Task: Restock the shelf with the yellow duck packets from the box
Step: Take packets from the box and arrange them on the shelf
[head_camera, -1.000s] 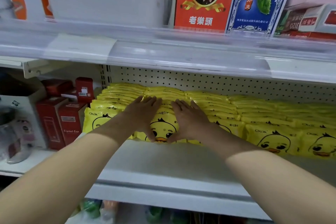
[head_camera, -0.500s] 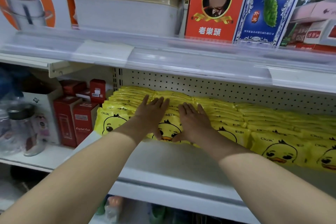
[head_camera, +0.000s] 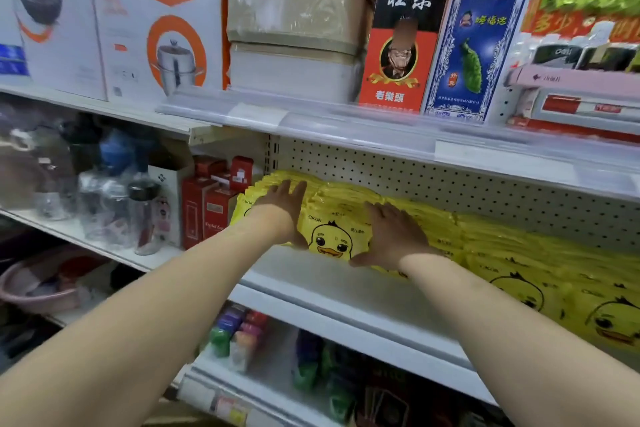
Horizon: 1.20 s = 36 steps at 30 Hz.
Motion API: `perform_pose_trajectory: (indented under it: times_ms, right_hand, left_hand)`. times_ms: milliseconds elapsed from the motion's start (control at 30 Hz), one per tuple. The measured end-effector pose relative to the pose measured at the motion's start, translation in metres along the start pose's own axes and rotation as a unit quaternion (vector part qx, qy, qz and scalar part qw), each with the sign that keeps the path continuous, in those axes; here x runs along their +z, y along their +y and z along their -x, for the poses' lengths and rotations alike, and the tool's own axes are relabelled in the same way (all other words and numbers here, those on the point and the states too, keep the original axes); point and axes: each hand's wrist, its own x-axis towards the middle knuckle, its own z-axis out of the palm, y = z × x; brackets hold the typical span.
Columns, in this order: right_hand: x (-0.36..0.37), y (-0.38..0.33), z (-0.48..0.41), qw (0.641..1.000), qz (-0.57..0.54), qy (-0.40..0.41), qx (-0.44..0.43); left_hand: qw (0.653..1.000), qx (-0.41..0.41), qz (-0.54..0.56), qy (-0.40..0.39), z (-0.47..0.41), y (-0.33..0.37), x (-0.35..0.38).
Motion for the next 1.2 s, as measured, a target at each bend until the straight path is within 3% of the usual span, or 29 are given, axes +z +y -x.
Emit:
perform_pose_trajectory:
  times_ms: [233,433,700,867,1200]
  right_hand:
    - [-0.01,0.001,0.034,0.999,-0.028,0.008,0.017]
    - [-0.008,-0.013,0.045,1.0,-0.018,-0.001,0.019]
    - [0.006,-0.069,0.001,1.0,0.004,-0.014,0.022]
    - [0.016,-0.099,-0.043,0.999,0.032,-0.007,0.012]
    - [0.038,-0.14,-0.112,0.999,0.04,-0.009,0.008]
  left_hand:
    - [0.998,-0.053,-0.024,-0.003,0.043,-0.02,0.001]
    - [0.998,-0.051,-0.04,-0.014,0.053,-0.05,0.011]
    - [0.998,0.019,-0.04,-0.047,0.01,-0.11,0.029]
    - [0.998,0.065,-0.007,-0.025,-0.031,-0.141,0.036]
    - [0.982,0.186,-0.037,-0.023,-0.087,-0.153,0.054]
